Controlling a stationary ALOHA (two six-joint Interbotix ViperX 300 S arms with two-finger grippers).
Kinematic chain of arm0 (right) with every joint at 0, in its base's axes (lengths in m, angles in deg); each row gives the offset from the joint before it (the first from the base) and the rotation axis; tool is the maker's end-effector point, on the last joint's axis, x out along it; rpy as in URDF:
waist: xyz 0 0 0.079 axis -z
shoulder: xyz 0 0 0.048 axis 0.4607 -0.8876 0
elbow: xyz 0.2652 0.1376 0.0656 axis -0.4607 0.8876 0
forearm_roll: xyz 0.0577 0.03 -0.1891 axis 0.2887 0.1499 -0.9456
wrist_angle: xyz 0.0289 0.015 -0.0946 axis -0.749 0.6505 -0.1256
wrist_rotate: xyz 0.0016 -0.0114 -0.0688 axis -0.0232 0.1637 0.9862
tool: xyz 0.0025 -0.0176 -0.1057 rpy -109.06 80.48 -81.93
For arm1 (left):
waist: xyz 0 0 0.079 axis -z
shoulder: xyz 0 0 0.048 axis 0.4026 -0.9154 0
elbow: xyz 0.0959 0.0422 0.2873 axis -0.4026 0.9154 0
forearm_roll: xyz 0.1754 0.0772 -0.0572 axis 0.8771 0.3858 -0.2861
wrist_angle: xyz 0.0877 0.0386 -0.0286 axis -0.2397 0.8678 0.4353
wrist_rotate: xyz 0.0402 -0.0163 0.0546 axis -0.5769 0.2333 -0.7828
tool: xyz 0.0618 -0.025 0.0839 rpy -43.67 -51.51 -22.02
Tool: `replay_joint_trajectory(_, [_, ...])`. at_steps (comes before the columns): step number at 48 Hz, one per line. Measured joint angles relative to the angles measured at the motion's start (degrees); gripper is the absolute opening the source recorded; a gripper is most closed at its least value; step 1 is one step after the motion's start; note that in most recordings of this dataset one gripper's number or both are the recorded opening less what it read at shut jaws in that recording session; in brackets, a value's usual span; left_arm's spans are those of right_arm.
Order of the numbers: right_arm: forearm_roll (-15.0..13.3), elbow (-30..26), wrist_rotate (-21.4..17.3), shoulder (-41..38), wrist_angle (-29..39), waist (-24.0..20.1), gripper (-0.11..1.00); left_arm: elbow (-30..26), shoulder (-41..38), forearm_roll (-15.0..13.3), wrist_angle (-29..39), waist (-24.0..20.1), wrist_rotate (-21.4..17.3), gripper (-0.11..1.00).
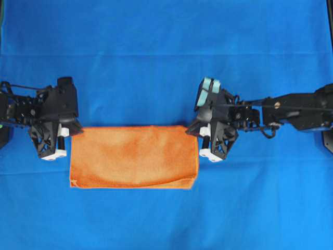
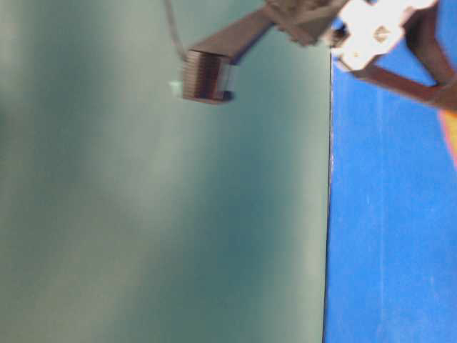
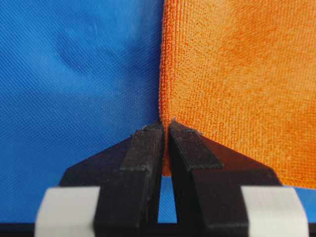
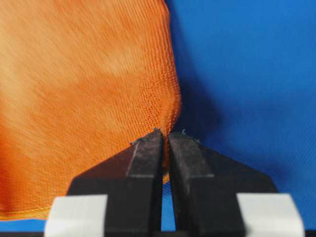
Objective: Fold the orange towel.
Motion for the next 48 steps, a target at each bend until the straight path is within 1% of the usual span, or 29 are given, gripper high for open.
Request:
replay_joint_trajectory(6, [-0.09,0.0,0.0,3.69,1.85,0.0,0.02,-1.76,5.1,-0.09,5.1,0.0,0.18,0.01])
replay_joint_trajectory(12, [0.0,-0.18,0.0,7.82,5.54,0.0,0.02,-2.9,9.76,0.0,9.32,-0.09,0.35,0.01])
replay_joint_trajectory(16, [-0.09,-0.53,0.0,10.28,7.38,0.0,0.02,-3.52,12.83,0.0,11.69,-0.09,0.35,0.01])
replay_joint_trajectory(22, [-0.18,-0.97,0.0,13.45,8.88,0.0,0.02,-4.31,16.26,0.0,13.18,0.0,0.44,0.01])
replay_joint_trajectory(30, [-0.18,-1.05,0.18,15.38,9.32,0.0,0.02,-4.92,18.46,0.0,13.62,0.0,0.35,0.01])
replay_joint_trajectory(40, [-1.05,-1.05,0.18,15.38,9.32,0.0,0.02,-4.92,18.54,0.0,12.92,0.0,0.7,0.01])
replay_joint_trajectory(44, [-1.41,-1.05,0.09,15.38,9.32,0.44,0.02,-4.92,18.37,0.0,11.51,0.18,1.23,0.01])
replay_joint_trajectory(48, [-2.29,-1.05,0.18,15.38,9.23,2.37,0.02,-4.92,17.84,-0.09,8.0,1.76,1.23,0.01])
